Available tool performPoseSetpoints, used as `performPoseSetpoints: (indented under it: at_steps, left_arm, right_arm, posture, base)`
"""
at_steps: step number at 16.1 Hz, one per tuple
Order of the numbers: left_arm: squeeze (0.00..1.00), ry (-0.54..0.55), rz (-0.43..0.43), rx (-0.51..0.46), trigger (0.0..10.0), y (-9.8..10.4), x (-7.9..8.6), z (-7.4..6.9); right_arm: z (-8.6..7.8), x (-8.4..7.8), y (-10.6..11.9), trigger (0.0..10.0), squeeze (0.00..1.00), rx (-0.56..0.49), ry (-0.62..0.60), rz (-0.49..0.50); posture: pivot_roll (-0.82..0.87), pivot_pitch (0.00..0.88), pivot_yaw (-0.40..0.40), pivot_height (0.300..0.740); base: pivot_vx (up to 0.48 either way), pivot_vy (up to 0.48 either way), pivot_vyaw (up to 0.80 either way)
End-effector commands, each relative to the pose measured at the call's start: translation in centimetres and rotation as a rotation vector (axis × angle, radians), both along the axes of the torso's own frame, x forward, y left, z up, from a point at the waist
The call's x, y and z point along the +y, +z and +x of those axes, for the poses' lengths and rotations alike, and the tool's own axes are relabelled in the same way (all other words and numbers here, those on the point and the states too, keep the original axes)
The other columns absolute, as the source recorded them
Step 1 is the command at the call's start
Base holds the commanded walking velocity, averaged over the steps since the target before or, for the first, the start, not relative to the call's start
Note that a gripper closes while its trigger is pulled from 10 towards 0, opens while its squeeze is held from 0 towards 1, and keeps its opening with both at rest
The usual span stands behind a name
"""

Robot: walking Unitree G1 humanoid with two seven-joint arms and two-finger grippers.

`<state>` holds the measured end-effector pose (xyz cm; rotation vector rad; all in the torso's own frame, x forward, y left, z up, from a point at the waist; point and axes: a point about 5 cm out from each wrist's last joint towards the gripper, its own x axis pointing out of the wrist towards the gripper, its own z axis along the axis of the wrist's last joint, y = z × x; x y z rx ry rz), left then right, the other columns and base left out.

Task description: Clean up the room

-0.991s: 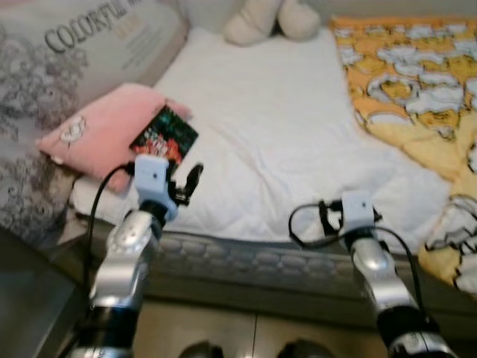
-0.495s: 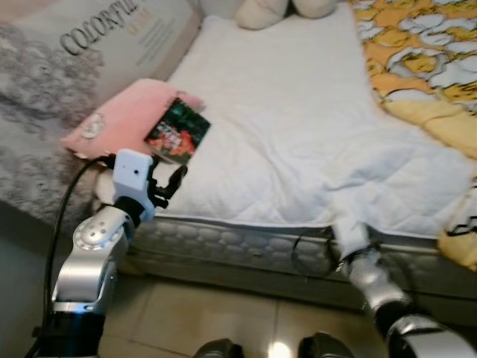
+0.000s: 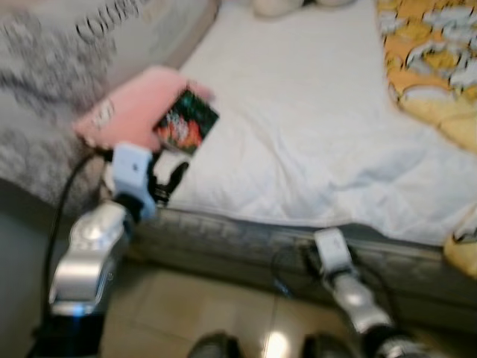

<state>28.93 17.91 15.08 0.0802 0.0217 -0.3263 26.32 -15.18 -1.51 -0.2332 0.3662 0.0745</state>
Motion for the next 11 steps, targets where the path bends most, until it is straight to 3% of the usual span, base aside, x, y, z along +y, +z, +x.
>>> performPoseSetpoints:
  at_steps: [1, 2, 4, 7, 9, 11]
  left_arm:
    - [0.0, 0.017, -0.012, 0.005, 10.0, -0.4, 0.1, -0.1]
    - [0.0, 0.009, -0.039, 0.021, 10.0, -1.1, -0.7, -0.1]
    - [0.0, -0.006, -0.068, 0.064, 10.0, -2.8, -2.1, 0.3]
    - [0.0, -0.075, -0.109, 0.077, 10.0, -3.9, -5.0, 1.2]
    - [0.0, -0.075, -0.106, 0.074, 10.0, -3.9, -5.3, 1.5]
    - [0.0, -0.059, -0.109, 0.058, 10.0, -3.8, -5.0, 2.1]
  right_arm:
    - [0.9, 1.2, 2.5, 10.0, 0.0, -0.161, -0.044, 0.098]
    - [1.2, 2.0, 5.2, 10.0, 0.0, -0.284, -0.07, 0.184]
    - [2.1, 1.7, 7.3, 10.0, 0.0, -0.364, -0.097, 0.202]
    - [3.8, -0.6, 7.4, 10.0, 0.0, -0.329, -0.132, 0.151]
    - [4.2, -0.6, 8.3, 10.0, 0.0, -0.35, -0.119, 0.135]
    - [5.0, -0.5, 9.5, 10.0, 0.0, -0.371, -0.101, 0.116]
  posture:
    - [0.04, 0.0, 0.112, 0.703]
    - [0.0, 0.0, 0.086, 0.703]
    - [-0.06, 0.0, 0.049, 0.703]
    - [-0.1, 0.0, 0.043, 0.703]
    - [-0.11, 0.0, 0.046, 0.703]
    - [-0.1, 0.0, 0.044, 0.703]
  base:
    - [0.0, 0.0, 0.0]
    - [0.0, 0.0, 0.0]
    - [0.0, 0.0, 0.0]
    - [0.097, -0.126, -0.49]
    - [0.281, -0.373, -0.65]
    - [0.0, 0.0, 0.0]
